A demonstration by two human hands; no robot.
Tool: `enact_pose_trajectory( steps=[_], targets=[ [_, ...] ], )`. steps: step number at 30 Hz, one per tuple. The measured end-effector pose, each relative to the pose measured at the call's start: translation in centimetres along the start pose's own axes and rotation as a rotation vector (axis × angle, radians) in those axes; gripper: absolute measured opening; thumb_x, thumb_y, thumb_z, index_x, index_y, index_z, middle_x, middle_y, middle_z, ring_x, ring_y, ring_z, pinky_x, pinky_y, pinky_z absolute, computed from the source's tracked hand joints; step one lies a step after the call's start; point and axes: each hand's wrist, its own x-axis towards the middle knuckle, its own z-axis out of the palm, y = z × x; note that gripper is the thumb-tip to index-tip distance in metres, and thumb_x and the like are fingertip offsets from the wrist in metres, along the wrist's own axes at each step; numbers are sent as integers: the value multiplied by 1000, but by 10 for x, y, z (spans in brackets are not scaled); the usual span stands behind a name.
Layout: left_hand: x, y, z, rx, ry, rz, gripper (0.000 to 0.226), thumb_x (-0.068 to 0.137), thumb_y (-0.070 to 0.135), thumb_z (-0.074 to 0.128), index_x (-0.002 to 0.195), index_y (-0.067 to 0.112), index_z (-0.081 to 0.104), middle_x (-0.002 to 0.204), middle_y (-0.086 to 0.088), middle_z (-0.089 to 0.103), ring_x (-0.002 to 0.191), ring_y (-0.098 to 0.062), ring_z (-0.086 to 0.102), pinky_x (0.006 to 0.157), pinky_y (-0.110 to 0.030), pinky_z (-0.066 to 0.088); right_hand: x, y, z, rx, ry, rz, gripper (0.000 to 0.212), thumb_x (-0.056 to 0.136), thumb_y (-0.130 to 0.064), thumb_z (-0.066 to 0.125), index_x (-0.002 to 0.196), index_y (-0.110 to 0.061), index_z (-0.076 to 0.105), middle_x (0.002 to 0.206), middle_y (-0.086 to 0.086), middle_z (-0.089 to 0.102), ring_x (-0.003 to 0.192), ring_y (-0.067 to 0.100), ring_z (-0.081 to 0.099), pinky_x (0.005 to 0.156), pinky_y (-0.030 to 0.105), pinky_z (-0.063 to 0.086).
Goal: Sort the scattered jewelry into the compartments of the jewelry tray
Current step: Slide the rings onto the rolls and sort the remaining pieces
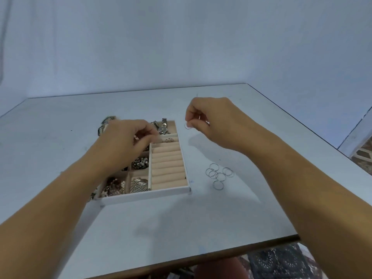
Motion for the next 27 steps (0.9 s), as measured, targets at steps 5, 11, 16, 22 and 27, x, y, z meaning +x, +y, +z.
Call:
enact_pose_trajectory(
  steps=[5, 11, 16, 22, 27],
  targets=[
    [-1, -7, 10, -40, 0, 17, 5, 83, 28, 71, 86, 32, 72, 74, 22, 64, 73, 10, 56, 60, -2, 37, 14, 9, 37, 61, 102, 8, 4, 89, -12, 60, 89, -16, 62, 84, -10, 62, 73, -2, 51, 66, 10, 39],
    [4, -11, 17, -4, 19, 44, 3, 83, 29, 71, 85, 30, 70, 72, 19, 64, 66, 4, 59, 64, -7, 43, 7, 19, 51, 107, 136, 20, 3, 87, -12, 63, 89, -14, 64, 81, -12, 62, 73, -1, 53, 69, 11, 41],
    [7, -13, 21, 19, -12, 78, 1, 83, 27, 71, 83, 27, 70, 73, 15, 63, 70, -5, 58, 69, -25, 47, 5, 22, 57, 135, 118, 42, 4, 86, -15, 66, 87, -17, 63, 78, -15, 60, 73, -1, 54, 67, 9, 41],
    [9, -16, 21, 55, -66, 121, 7, 85, 24, 68, 89, 23, 74, 73, 21, 49, 70, 1, 48, 65, -13, 33, 8, 20, 64, 107, 68, 35, 4, 86, -13, 64, 89, -16, 64, 82, -10, 62, 75, -1, 54, 71, 14, 43],
    [12, -17, 22, 66, -105, 113, 9, 86, 25, 68, 91, 23, 75, 74, 18, 49, 81, -8, 48, 73, -25, 35, 10, 17, 67, 91, 40, 47, 5, 88, -14, 62, 90, -17, 64, 82, -12, 60, 73, -4, 52, 66, 7, 37]
  ],
)
